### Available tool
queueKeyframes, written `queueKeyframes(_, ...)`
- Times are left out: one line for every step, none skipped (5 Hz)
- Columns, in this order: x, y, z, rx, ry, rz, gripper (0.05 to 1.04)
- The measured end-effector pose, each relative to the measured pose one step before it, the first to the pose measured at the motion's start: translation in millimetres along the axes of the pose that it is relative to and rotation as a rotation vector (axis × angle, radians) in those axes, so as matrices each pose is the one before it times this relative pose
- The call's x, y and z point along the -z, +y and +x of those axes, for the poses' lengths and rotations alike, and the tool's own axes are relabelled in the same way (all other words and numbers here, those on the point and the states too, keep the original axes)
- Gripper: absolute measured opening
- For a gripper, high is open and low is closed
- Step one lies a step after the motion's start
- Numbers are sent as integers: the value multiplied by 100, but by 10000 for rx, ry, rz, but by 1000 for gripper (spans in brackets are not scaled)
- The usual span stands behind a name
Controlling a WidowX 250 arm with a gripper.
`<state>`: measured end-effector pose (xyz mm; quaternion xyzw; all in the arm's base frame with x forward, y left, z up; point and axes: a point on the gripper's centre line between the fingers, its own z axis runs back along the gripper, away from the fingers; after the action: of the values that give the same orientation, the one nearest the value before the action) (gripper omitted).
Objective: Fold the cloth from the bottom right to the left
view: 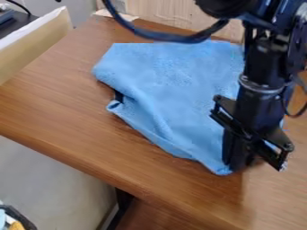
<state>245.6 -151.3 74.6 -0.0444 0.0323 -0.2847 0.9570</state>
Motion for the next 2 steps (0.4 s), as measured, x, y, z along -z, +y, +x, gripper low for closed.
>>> queueKeyframes(-1294, 170, 699, 148, -131, -12, 59)
queueKeyframes(-3163, 1586, 591, -396, -646, 19, 58)
